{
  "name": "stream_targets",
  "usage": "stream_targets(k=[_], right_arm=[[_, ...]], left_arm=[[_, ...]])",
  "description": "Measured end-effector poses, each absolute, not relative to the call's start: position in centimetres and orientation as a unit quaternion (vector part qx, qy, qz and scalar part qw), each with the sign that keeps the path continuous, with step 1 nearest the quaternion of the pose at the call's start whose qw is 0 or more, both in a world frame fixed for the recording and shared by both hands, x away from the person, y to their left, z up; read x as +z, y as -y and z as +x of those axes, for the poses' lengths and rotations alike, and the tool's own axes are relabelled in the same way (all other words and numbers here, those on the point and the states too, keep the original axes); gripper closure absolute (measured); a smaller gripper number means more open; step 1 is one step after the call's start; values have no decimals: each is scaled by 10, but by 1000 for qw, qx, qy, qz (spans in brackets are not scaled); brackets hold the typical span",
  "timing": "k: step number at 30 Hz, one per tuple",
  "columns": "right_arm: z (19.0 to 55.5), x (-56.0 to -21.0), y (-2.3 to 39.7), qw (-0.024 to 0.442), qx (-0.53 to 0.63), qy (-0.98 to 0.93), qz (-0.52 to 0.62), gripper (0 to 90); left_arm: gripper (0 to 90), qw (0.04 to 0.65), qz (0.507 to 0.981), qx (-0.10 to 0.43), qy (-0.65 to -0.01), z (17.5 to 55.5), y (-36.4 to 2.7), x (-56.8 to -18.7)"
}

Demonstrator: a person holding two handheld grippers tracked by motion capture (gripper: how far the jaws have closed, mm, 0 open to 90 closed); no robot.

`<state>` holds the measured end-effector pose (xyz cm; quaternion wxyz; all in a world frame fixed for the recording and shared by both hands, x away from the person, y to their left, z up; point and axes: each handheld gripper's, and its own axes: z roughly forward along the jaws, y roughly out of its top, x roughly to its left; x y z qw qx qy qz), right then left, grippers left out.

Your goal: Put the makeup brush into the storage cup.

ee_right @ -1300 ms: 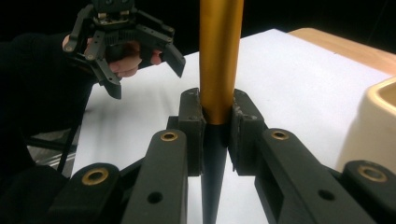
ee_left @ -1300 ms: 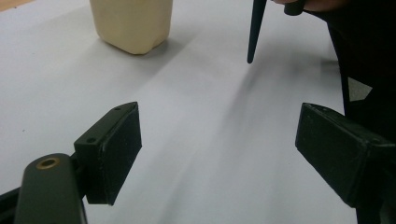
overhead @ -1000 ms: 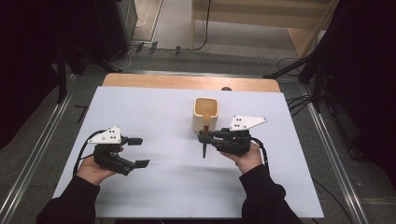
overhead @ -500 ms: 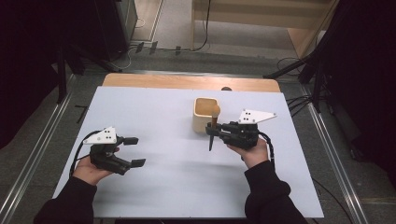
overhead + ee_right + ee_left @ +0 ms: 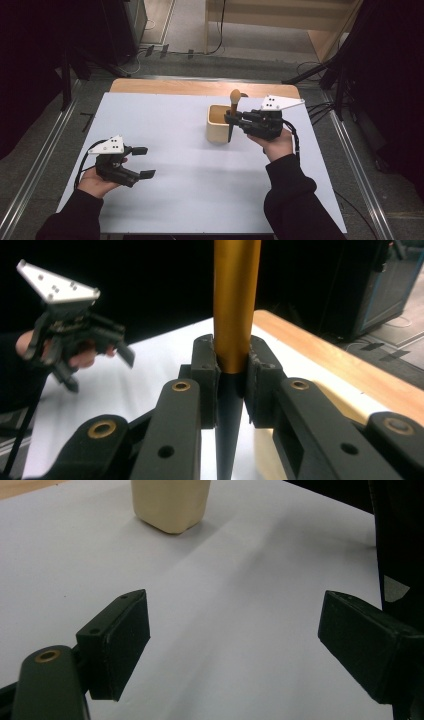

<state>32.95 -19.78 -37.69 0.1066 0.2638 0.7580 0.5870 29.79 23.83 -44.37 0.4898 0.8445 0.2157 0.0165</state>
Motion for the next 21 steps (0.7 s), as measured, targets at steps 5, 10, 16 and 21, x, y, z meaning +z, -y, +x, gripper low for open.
stream_targets(k=[5, 10, 16, 21], right_arm=[[340, -369, 200, 118, 587, -752, 275, 787], [348, -362, 199, 128, 585, -751, 277, 787], [362, -355, 196, 137, 582, -749, 284, 787], [375, -352, 194, 146, 581, -746, 293, 787]], left_arm=[[143, 489, 845, 16, -216, 298, -238, -444], [143, 488, 845, 16, -217, 298, -239, -444], [143, 491, 844, 19, -217, 298, -241, -443], [143, 493, 843, 22, -214, 298, -241, -443]])
